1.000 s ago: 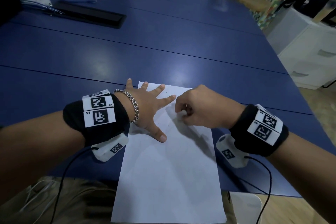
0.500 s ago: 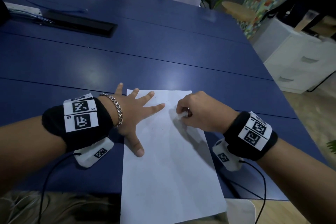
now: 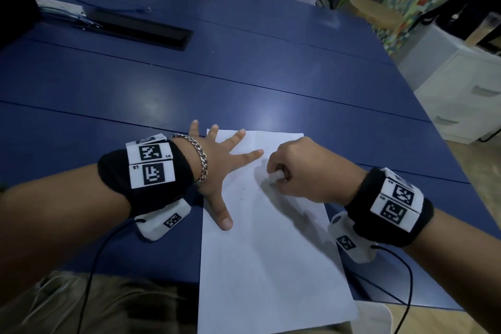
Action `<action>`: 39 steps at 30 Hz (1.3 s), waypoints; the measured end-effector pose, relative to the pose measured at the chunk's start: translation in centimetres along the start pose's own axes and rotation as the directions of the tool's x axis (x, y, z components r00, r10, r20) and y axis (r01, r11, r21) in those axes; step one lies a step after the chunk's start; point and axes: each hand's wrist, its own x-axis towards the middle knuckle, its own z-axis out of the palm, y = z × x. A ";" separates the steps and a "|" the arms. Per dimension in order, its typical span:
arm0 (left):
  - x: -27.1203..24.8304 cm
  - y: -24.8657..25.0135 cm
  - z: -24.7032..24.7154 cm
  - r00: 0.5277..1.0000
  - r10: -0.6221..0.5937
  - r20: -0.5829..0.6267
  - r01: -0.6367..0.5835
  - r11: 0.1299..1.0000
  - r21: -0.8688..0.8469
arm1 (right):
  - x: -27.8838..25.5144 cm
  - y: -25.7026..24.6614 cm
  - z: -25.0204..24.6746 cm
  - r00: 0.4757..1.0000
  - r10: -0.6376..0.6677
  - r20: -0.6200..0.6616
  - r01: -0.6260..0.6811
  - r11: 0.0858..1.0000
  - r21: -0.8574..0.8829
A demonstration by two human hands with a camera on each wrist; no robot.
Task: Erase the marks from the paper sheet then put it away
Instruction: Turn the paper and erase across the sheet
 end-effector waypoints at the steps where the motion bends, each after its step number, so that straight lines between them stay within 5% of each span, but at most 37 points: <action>1: 0.0 0.1 -0.1 1.000 -0.004 -0.001 0.004 1.000 0.010 | -0.3 -0.5 0.3 0.999 -0.023 0.028 0.023 1.000 -0.007; 4: 0.2 0.2 -0.1 1.000 -0.014 0.000 0.014 1.000 0.026 | -0.5 -0.7 0.2 0.995 -0.047 0.085 0.051 0.998 -0.045; 9: 0.0 0.2 0.0 1.000 -0.013 0.005 0.013 1.000 0.015 | 0.5 1.1 -0.5 0.997 0.078 -0.017 -0.079 0.995 -0.065; 15: 0.0 0.3 -0.1 1.000 -0.021 0.003 0.021 1.000 0.021 | -0.4 -1.0 0.6 0.998 -0.036 0.055 0.039 0.998 -0.053; 20: 0.0 0.3 -0.1 1.000 -0.024 0.005 0.024 0.999 0.023 | 1.1 1.4 -0.5 0.994 0.103 -0.041 -0.104 0.994 -0.023; 27: 0.2 0.2 -0.1 1.000 -0.027 0.003 0.026 0.999 0.026 | -0.8 -2.1 1.3 1.000 0.008 0.005 -0.008 0.999 0.045; 33: 0.1 -0.1 -0.2 1.000 -0.011 0.023 0.010 1.000 0.018 | -2.7 1.7 -1.1 0.956 0.238 -0.175 -0.204 0.960 0.190; 39: -0.1 -2.6 -0.8 0.996 0.061 -0.061 -0.067 0.993 -0.101 | -6.1 2.5 -0.1 0.928 0.345 -0.137 -0.293 0.907 0.302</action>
